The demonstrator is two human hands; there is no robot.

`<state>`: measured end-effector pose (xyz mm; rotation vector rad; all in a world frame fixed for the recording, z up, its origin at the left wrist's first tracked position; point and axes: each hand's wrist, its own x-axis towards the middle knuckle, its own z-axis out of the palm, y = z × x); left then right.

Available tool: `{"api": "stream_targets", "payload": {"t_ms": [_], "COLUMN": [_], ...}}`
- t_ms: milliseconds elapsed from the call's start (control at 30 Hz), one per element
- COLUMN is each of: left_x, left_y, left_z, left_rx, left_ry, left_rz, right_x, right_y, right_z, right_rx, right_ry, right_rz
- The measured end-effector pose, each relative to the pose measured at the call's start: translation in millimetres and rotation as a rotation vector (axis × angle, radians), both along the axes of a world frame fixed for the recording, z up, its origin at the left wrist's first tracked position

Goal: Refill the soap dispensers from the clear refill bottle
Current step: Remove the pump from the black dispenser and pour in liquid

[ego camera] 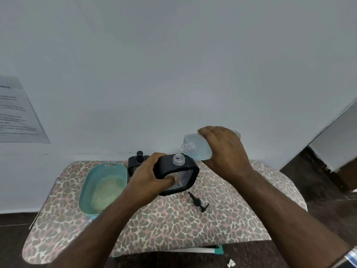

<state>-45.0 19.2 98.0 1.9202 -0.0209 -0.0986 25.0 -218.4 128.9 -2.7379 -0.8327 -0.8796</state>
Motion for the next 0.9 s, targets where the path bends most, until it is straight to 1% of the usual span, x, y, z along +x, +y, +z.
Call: {"api": "stream_targets", "payload": {"t_ms": [333, 600, 900], "left_x": [0.5, 2.9, 3.3], "left_y": [-2.5, -5.0, -4.8], "left_z": [1.4, 2.9, 4.3], "left_rx": [0.003, 0.0, 0.02], "left_ry": [-0.009, -0.022, -0.026], "left_rz": [-0.004, 0.003, -0.004], "right_x": [4.7, 11.8, 10.6], "right_y": [-5.8, -10.5, -11.0], "right_z": [0.0, -3.6, -1.9], "right_rx": [-0.028, -0.041, -0.038], "right_ry": [-0.051, -0.03, -0.051], "right_rz": [-0.014, -0.026, -0.027]}}
